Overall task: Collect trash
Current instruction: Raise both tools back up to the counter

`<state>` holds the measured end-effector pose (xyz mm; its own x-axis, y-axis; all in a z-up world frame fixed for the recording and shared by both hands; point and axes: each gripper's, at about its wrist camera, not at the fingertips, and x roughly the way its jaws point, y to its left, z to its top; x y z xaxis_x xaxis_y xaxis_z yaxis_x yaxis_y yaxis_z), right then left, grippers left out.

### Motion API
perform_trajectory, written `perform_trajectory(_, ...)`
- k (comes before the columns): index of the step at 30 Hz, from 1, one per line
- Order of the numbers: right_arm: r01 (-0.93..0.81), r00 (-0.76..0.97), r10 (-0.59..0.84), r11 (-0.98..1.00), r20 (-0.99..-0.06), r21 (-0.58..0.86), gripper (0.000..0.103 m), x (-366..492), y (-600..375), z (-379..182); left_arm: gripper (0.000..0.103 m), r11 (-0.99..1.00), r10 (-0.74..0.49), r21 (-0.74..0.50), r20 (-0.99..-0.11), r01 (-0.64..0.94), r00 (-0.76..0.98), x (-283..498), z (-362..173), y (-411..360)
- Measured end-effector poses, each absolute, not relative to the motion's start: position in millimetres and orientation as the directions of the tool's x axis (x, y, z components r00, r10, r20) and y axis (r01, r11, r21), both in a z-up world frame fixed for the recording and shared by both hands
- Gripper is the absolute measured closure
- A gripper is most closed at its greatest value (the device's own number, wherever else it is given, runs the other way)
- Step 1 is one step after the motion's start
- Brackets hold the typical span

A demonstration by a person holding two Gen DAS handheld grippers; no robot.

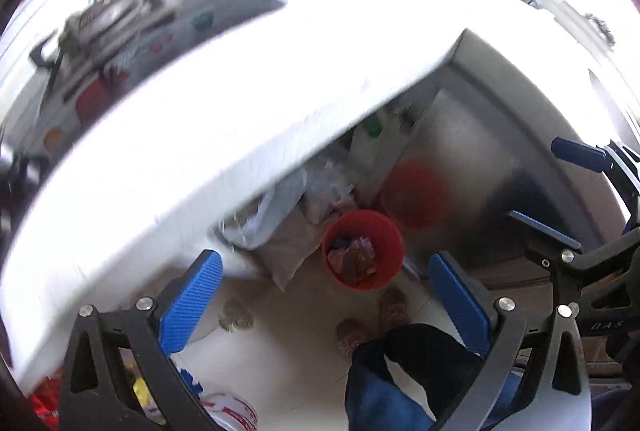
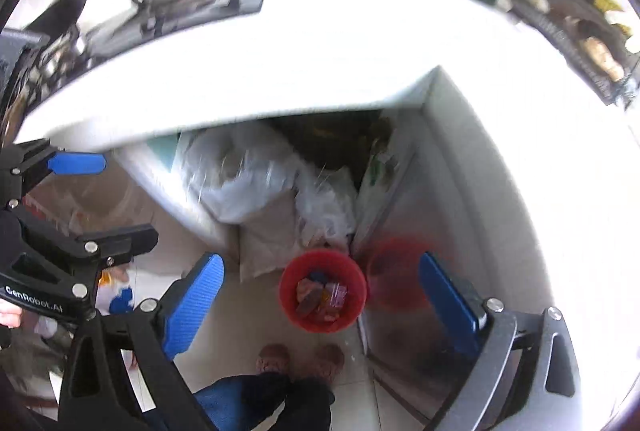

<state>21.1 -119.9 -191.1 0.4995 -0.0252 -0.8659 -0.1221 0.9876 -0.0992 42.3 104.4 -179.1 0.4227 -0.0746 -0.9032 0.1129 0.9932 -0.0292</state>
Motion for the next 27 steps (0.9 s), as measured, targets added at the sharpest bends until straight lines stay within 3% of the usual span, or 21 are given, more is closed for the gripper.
perform_trajectory(13, 0.107, 0.582, -0.149, 0.989, -0.8, -0.106, 0.001, 45, -177, -118, 0.001, 0.943, -0.161, 0.018, -0.848, 0.332, 0.505, 118, -94, 48)
perform_trajectory(27, 0.28, 0.586, -0.271, 0.952, -0.764, -0.124, 0.001, 83, -282, -79, 0.001, 0.884, -0.244, 0.018, -0.835, 0.467, 0.493, 237, -71, -65)
